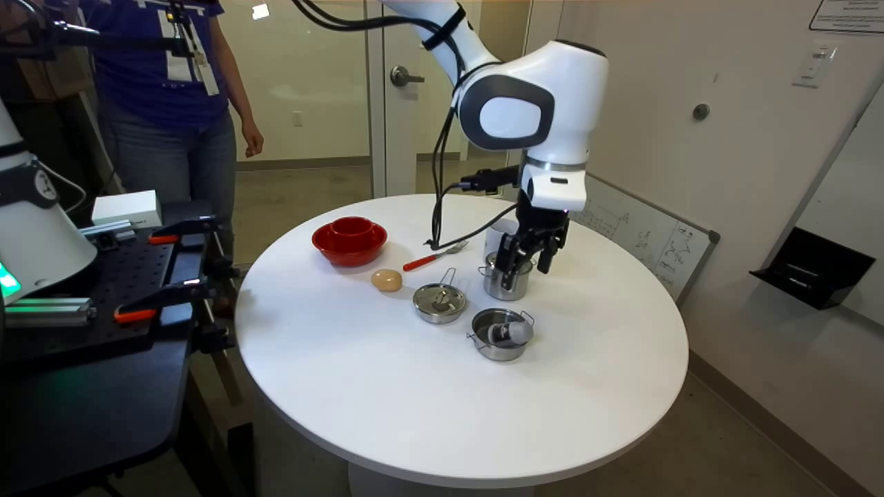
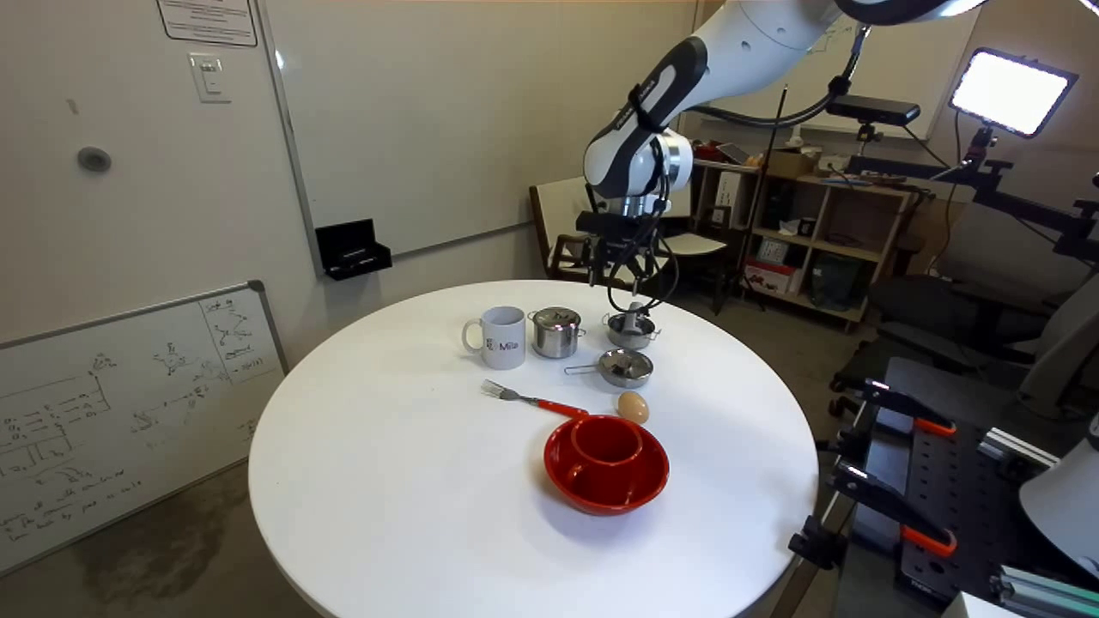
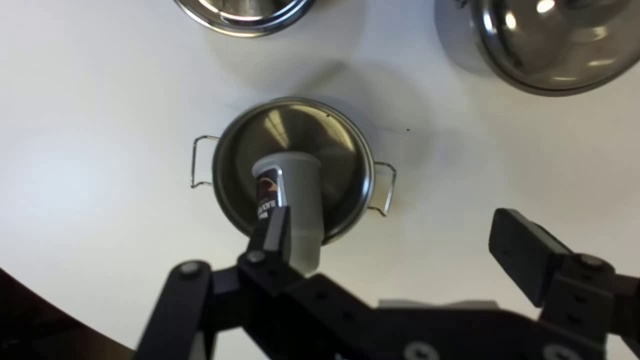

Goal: Pick the bottle on the table and put it in the pot

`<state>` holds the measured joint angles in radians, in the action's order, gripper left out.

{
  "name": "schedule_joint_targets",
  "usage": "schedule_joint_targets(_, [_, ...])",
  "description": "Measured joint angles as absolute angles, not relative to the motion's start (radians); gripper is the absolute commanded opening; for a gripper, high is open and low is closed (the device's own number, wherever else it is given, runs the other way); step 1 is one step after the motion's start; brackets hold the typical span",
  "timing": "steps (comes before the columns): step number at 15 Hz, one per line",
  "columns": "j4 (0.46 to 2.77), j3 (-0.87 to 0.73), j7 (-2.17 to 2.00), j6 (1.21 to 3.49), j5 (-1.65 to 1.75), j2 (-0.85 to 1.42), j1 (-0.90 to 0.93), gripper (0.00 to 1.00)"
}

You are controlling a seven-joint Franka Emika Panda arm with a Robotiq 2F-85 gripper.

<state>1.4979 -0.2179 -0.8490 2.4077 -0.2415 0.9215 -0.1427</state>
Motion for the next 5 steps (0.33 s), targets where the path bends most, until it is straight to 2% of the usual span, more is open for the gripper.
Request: schedule_joint_targets(5, [1.544, -0.196, -0.798, 2.401, -0.225, 0.806, -0.103, 1.00])
